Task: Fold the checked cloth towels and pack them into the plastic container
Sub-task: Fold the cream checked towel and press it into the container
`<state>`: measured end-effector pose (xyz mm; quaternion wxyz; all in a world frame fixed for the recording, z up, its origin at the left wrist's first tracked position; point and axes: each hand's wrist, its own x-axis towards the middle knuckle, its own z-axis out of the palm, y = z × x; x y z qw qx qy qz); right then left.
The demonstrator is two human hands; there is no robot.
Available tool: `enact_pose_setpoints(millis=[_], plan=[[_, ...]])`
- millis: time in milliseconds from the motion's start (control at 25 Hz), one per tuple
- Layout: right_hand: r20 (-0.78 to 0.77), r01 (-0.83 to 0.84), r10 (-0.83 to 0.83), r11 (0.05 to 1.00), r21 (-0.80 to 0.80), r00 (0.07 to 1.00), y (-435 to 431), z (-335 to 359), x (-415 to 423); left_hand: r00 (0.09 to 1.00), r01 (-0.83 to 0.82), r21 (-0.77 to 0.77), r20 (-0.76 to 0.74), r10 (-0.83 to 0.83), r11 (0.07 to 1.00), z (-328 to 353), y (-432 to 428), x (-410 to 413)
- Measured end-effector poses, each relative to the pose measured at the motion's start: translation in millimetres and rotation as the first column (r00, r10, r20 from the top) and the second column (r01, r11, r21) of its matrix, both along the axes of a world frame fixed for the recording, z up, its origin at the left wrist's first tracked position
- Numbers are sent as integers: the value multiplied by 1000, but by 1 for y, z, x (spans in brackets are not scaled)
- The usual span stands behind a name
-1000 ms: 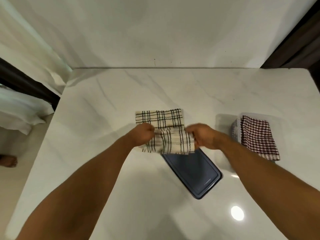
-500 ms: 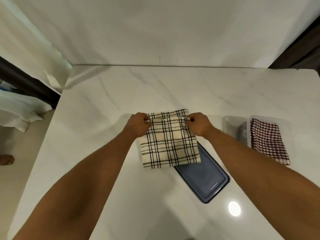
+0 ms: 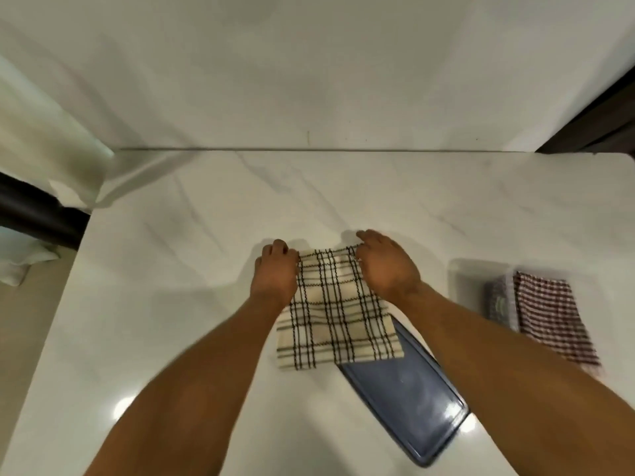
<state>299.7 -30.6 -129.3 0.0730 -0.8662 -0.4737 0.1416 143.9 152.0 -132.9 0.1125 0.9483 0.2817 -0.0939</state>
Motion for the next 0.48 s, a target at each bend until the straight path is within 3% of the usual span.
enact_pose_setpoints(millis=[40,160,240,360,480], plan=[[-71,-12,12,1000,6,997,3,-7,0,1000,13,-10,-5,-13,1000,-3,3,-6],[-13,-41,41,998,-42,999,6,-11,-5,999,37,-91,13,-36,995,-4,6,-13],[-33,40,-39,998,38,999,2,-4,-10,998,31,-167,59,-22,985,5,1,-14],[-268,149,-129,987,54,955,-2,10,-10,996,91,-199,5,-91,976,19,-4,-17],[-380,152,-117,986,65,918,-10,33,-16,988,151,-134,6,-152,979,44,-12,-26]])
